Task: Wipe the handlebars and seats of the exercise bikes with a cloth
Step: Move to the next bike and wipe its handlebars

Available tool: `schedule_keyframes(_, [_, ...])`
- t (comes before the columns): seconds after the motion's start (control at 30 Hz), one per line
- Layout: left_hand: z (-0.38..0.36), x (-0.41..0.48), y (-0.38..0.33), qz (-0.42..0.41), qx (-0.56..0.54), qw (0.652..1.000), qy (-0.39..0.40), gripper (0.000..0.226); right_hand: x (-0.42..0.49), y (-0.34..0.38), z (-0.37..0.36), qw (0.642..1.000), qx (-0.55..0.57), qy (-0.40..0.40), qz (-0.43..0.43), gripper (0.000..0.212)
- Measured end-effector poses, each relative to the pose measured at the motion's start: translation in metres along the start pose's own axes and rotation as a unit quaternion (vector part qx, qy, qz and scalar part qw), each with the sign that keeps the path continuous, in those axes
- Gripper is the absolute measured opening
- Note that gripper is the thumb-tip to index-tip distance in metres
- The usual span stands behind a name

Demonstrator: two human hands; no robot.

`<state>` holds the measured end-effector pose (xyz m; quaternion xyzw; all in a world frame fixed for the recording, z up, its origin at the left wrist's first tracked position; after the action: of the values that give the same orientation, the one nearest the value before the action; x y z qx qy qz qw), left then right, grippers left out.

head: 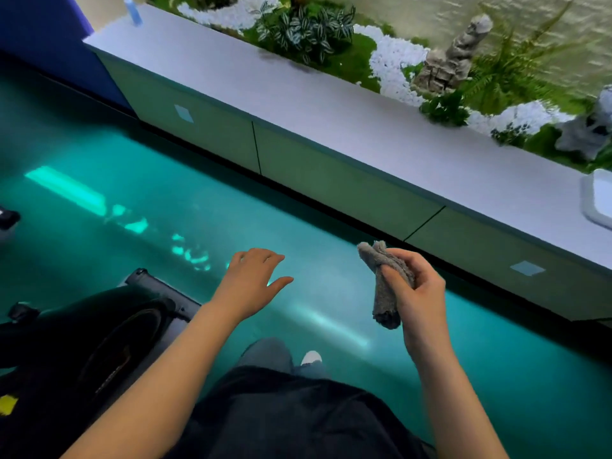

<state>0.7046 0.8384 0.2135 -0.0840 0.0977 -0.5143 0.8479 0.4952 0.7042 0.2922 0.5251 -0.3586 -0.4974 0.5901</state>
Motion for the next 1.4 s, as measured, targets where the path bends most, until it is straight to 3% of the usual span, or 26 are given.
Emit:
schedule_keyframes(0.33, [0.007, 0.098, 0.063, 0.109, -0.004, 0.994, -0.008, 0.054, 0.121, 0.053, -0.109, 0.991, 0.026, 0.128, 0.026, 0.023])
schedule_keyframes(0.5, [0.023, 0.166, 0.104, 0.127, 0.013, 0.992, -0.007, 0.055, 0.176, 0.069, -0.165, 0.990, 0.020, 0.138, 0.027, 0.034])
schedule_keyframes(0.77, [0.065, 0.233, 0.167, 0.183, 0.006, 0.982, -0.054, 0.058, 0.256, 0.095, -0.244, 0.985, 0.011, 0.171, 0.025, 0.031])
schedule_keyframes(0.97, [0.074, 0.256, 0.209, 0.276, 0.003, 0.958, -0.077, 0.066, 0.310, 0.103, -0.331, 0.966, -0.051, 0.254, 0.018, 0.020])
schedule_keyframes(1.27, [0.116, 0.322, 0.253, 0.380, 0.011, 0.914, -0.142, 0.068, 0.403, 0.143, -0.465, 0.925, -0.039, 0.376, 0.041, 0.019])
schedule_keyframes(1.4, [0.123, 0.328, 0.279, 0.445, 0.013, 0.887, -0.121, 0.073, 0.416, 0.159, -0.529, 0.906, -0.040, 0.420, 0.036, 0.018])
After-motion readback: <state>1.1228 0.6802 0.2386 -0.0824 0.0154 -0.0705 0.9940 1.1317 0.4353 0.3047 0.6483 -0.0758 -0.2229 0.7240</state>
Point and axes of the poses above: each hand's wrist, its own x-axis towards the middle knuckle, its own z-axis out of the back of the hand, y = z × x, the point moved 6 cm from there along x, towards the middle knuckle, and after that the axes turned 10 degrees about -y, right-handed, at the moved point
